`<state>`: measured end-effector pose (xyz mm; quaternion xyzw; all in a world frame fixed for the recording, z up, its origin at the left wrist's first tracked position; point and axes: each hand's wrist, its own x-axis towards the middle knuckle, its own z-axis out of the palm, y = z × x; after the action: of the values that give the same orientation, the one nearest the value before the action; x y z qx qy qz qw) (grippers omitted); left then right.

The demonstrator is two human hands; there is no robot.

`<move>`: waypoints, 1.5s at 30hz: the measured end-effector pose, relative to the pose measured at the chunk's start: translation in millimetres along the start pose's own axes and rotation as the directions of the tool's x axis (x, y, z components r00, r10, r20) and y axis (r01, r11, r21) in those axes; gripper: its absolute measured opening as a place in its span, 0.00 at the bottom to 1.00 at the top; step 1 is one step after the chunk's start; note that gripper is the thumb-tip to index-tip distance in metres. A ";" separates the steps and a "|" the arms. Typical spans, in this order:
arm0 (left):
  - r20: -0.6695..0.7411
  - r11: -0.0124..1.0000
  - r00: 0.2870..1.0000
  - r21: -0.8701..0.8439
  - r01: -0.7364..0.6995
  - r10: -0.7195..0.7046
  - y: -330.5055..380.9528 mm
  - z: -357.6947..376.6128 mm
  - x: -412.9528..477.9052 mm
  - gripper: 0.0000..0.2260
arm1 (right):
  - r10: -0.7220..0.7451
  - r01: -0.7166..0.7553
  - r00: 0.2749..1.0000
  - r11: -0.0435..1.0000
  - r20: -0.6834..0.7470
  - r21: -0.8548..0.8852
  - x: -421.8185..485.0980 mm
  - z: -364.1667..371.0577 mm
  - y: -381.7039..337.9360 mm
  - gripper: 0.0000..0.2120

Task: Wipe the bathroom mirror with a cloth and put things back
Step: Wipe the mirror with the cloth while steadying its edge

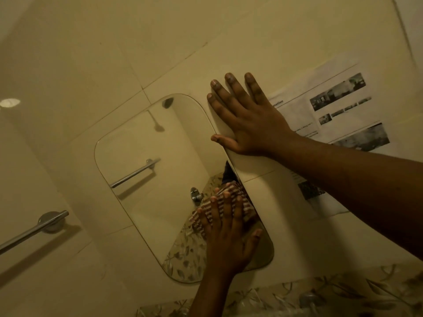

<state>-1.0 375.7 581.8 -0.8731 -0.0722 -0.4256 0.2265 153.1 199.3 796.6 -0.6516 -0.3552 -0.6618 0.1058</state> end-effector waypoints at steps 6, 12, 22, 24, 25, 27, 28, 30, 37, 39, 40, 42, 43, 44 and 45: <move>-0.047 1.000 0.999 0.016 -0.011 0.012 -16.6 -22.4 38.1 0.39 | 0.000 0.000 1.000 1.000 0.005 0.005 -0.1 1.2 0.8 0.45; -0.084 1.000 0.996 0.027 0.010 -0.008 -31.7 -47.3 77.7 0.40 | -0.001 0.001 1.000 1.000 0.008 -0.007 0.3 0.8 1.0 0.45; -0.116 0.999 0.993 0.036 -0.005 0.009 -50.7 -83.7 130.7 0.40 | -0.012 0.012 1.000 1.000 0.021 0.000 0.0 1.0 2.3 0.45; -0.127 0.999 0.992 0.041 -0.016 0.021 -54.7 -91.8 141.9 0.40 | -0.013 0.013 1.000 1.000 0.016 -0.003 -0.6 0.7 2.0 0.45; -0.131 0.999 0.991 0.043 -0.019 0.024 -57.2 -95.8 147.6 0.40 | -0.012 0.012 1.000 1.000 0.012 -0.002 -0.6 0.5 1.7 0.45; -0.131 0.999 0.991 0.048 -0.022 0.028 -62.4 -103.9 159.4 0.40 | -0.010 0.010 1.000 1.000 0.011 0.004 -0.5 -0.2 1.3 0.45; -0.127 0.998 0.991 0.051 -0.025 0.031 -65.3 -108.4 165.7 0.40 | -0.009 0.009 1.000 1.000 0.013 0.006 -0.5 -0.5 1.1 0.45; -0.118 0.997 0.992 0.059 -0.040 0.046 -71.0 -118.3 178.8 0.40 | -0.011 0.011 1.000 1.000 0.011 0.008 -0.2 -1.0 0.9 0.45; -0.075 0.990 0.989 0.071 -0.125 0.131 -86.2 -137.2 195.5 0.39 | -0.014 0.014 1.000 1.000 0.016 0.001 0.0 1.1 2.4 0.45; -0.061 0.989 0.989 0.069 -0.134 0.138 -93.4 -141.0 195.7 0.38 | -0.013 0.013 1.000 1.000 0.010 0.014 0.2 2.0 2.0 0.45; -0.060 0.989 0.989 0.060 -0.132 0.135 -98.3 -142.8 195.7 0.38 | -0.012 0.012 1.000 1.000 0.005 0.020 0.4 2.9 1.8 0.45; -0.062 0.993 0.991 0.030 -0.116 0.118 -109.4 -145.2 195.4 0.38 | -0.009 0.009 1.000 1.000 0.002 0.021 0.2 4.6 1.8 0.45; -0.061 0.994 0.992 0.021 -0.108 0.109 -115.8 -145.8 194.6 0.39 | -0.008 0.008 1.000 1.000 0.001 0.020 0.2 5.3 2.0 0.45; -0.059 0.994 0.993 0.022 -0.105 0.106 -122.5 -145.9 193.4 0.39 | -0.008 0.008 1.000 1.000 0.002 0.019 0.0 5.7 2.0 0.45; -0.056 0.994 0.993 0.031 -0.106 0.108 -129.3 -145.7 192.1 0.39 | -0.006 0.006 1.000 1.000 0.003 0.016 -0.3 5.8 2.2 0.45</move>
<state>-25.3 411.0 852.1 -0.8598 -0.0246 -0.4367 0.2634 159.0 201.1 796.4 -0.6507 -0.3627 -0.6583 0.1083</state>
